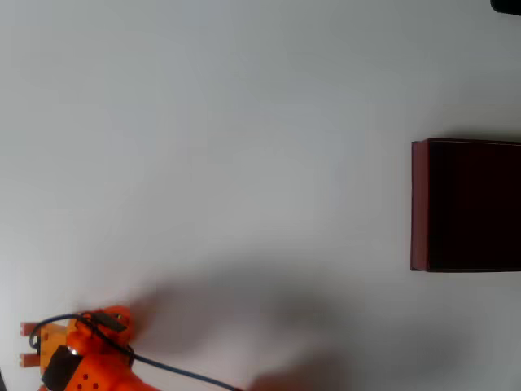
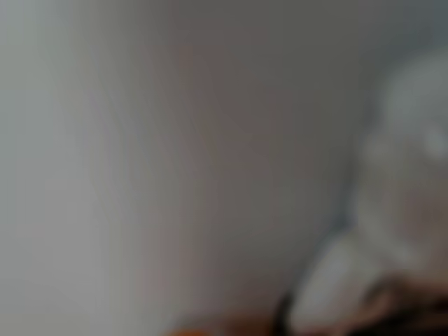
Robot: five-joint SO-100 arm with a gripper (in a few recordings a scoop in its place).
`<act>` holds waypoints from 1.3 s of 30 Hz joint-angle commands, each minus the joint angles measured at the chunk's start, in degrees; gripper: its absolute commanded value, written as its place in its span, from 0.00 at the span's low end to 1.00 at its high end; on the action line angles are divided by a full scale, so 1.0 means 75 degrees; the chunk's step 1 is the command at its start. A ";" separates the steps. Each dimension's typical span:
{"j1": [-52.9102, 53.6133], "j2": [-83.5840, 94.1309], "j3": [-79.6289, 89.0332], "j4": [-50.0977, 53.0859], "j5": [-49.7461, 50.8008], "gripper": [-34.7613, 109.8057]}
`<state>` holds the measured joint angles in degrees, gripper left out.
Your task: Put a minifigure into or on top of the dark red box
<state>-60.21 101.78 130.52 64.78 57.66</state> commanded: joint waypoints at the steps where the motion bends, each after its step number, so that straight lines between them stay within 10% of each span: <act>1: -0.0012 0.0082 -0.0047 0.0035 0.0047 0.36; 25: 0.0059 0.0070 -0.0082 0.0129 0.0187 0.26; 39: 0.0855 0.1875 -0.1969 0.3094 -0.0387 0.24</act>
<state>-55.99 109.25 118.83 83.85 54.93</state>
